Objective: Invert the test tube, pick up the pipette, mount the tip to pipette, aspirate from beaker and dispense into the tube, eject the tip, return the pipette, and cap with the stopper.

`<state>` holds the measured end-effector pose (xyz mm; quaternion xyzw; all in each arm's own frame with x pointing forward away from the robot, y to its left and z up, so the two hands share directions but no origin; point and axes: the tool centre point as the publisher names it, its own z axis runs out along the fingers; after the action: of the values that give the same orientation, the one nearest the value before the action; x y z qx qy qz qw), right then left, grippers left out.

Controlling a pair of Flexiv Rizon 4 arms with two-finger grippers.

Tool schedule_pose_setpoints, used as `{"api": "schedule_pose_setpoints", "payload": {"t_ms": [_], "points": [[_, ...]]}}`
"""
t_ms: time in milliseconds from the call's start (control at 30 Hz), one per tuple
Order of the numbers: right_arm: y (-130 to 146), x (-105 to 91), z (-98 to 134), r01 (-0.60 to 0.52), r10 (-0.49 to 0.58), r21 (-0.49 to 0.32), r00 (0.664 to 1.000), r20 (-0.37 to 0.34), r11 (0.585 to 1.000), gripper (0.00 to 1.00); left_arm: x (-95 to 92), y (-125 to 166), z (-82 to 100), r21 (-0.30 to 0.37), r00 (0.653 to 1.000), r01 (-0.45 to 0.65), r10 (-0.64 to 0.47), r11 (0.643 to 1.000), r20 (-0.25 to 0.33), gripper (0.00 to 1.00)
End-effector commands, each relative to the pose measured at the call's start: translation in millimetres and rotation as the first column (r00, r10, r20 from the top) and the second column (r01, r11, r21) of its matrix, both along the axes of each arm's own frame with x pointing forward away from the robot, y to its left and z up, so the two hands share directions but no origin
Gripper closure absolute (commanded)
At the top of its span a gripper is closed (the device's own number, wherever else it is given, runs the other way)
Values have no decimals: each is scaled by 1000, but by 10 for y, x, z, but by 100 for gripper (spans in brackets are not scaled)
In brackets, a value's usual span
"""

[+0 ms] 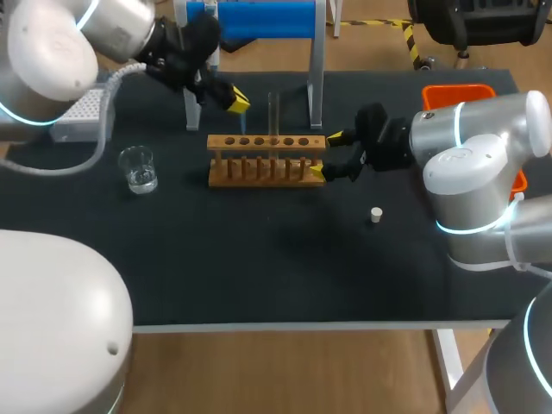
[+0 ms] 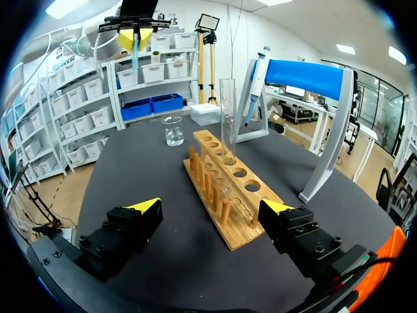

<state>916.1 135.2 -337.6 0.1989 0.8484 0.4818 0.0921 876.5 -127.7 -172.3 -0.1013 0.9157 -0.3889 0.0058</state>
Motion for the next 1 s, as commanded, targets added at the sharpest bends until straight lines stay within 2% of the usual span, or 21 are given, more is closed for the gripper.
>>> {"api": "schedule_pose_setpoints", "payload": {"t_ms": [33,467,1000], "points": [[-7,-1,5,-2,1,-1,1000,-1,1000,0,-30,-123,47,8,1000,-2,2,1000,5,100],[-7,-1,5,-2,1,-1,1000,-1,1000,0,23,-440,83,-1,1000,21,-21,1000,5,100],[-7,-1,5,-2,1,-1,1000,-1,1000,0,10,-459,95,-17,1000,-19,19,1000,19,100]]}}
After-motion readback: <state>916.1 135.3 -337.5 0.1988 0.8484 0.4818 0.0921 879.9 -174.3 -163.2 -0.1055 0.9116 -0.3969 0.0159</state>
